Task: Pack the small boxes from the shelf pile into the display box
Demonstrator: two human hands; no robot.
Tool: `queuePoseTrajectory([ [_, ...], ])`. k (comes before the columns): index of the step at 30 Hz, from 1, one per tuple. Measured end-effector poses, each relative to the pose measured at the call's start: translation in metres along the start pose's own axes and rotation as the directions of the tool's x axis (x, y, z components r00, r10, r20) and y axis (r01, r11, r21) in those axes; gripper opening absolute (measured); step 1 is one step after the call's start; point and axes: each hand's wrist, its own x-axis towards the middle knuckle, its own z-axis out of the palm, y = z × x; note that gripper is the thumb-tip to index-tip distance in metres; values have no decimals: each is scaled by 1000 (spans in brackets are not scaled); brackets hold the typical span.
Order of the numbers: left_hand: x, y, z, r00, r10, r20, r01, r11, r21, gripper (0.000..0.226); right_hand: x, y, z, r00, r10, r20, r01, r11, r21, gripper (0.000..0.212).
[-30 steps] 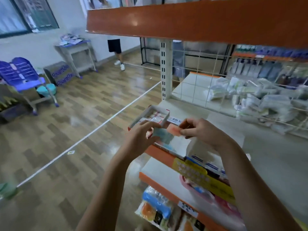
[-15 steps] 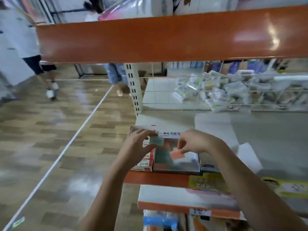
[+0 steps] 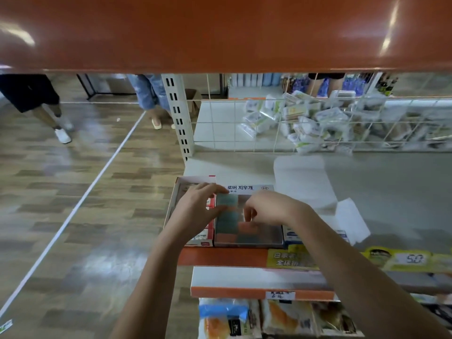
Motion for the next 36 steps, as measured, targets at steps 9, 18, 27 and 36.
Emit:
queuePoseTrajectory([
  [9,3,4,3,997,-57,56,46,984,171,36,-1,0,13,989,-21,-145,9,997,-79,18],
  [18,23,27,31,979,-32,204,-24,963,269,37,-24,28,-4,896,-21,-444,14,1000,-18,20],
  [27,32,29,42,949,-53,310,-66,930,362,37,-35,42,-2,871,36,-490,-22,999,35,23],
  [36,33,25,39,928,-38,370,-104,928,357,37,-33,47,1,872,52,-487,-11,996,86,21],
])
